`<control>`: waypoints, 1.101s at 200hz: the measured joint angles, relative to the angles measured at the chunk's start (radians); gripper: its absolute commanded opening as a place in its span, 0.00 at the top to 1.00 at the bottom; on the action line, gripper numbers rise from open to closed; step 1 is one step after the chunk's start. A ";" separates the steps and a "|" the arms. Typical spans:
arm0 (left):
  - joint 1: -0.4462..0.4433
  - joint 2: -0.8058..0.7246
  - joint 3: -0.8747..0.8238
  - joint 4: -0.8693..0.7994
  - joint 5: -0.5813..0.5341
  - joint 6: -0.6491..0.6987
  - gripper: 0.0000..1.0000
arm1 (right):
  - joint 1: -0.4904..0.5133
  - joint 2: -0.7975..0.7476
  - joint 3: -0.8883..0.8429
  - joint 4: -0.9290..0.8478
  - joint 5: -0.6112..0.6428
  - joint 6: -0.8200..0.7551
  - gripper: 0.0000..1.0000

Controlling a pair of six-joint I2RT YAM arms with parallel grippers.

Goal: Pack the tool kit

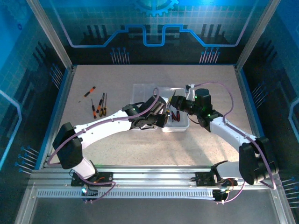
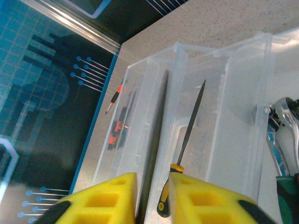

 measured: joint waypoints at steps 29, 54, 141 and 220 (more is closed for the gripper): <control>0.000 0.001 0.000 0.000 0.000 0.000 0.72 | 0.004 0.000 0.000 0.031 -0.021 0.033 0.98; -0.002 0.001 0.000 0.001 0.000 0.005 0.48 | 0.007 0.000 0.000 0.039 -0.014 0.029 0.98; 0.116 -0.241 -0.084 -0.009 -0.185 -0.025 0.09 | -0.025 0.051 0.020 0.037 -0.008 0.011 0.97; 0.306 -0.479 -0.326 -0.014 -0.267 -0.164 0.02 | 0.011 0.354 0.198 0.058 -0.039 0.018 0.96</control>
